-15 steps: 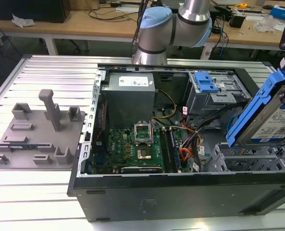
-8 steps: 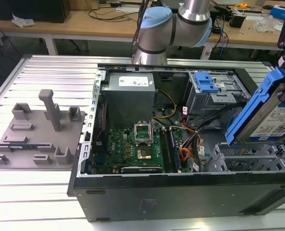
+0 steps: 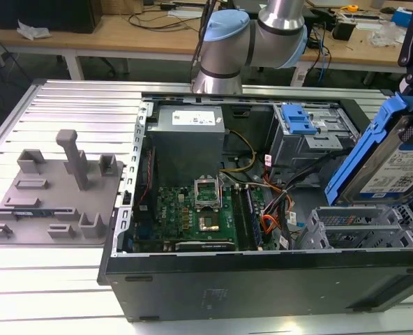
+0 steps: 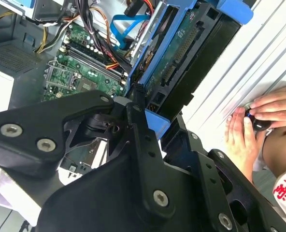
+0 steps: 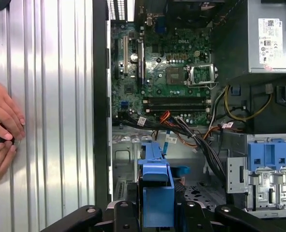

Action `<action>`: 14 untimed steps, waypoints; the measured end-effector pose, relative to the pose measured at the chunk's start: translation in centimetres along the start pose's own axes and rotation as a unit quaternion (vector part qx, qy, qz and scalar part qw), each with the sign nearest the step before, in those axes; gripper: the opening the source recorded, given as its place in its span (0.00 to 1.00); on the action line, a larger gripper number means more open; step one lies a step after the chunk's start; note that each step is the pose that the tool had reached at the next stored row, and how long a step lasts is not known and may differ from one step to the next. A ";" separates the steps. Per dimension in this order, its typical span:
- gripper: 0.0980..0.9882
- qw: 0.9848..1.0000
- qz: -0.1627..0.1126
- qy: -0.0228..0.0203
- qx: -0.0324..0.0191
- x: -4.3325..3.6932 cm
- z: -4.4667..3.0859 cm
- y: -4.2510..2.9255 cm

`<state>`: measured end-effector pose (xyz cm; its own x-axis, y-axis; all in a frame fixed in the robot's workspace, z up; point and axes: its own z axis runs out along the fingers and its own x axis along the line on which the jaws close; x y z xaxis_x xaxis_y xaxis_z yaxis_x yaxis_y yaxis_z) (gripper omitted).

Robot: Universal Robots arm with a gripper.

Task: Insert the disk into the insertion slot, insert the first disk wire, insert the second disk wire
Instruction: 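Insert the disk into the insertion slot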

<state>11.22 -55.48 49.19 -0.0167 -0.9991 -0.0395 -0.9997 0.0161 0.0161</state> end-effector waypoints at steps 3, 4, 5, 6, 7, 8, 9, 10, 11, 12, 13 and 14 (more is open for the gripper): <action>0.30 1.000 0.000 0.000 0.000 -0.23 0.07 -0.16; 0.30 1.000 0.000 0.000 0.000 -0.28 0.10 -0.18; 0.30 1.000 0.000 0.000 0.000 -0.29 0.14 -0.20; 0.30 1.000 0.000 0.000 0.000 -0.31 0.19 -0.23; 0.30 1.000 0.000 0.000 0.000 -0.34 0.23 -0.26; 0.30 1.000 0.000 0.000 0.000 -0.35 0.28 -0.28; 0.30 1.000 0.000 0.000 0.000 -0.36 0.38 -0.31; 0.30 1.000 0.000 0.000 0.000 -0.37 0.42 -0.32; 0.30 1.000 0.000 0.000 0.000 -0.38 0.46 -0.34; 0.30 1.000 0.000 0.000 0.000 -0.37 0.54 -0.35; 0.30 1.000 0.000 0.000 0.000 -0.37 0.59 -0.35; 0.30 1.000 0.000 0.000 0.000 -0.37 0.67 -0.36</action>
<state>11.58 -55.09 48.53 -0.0166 -0.9991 -0.0395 -0.9997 0.0160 0.0166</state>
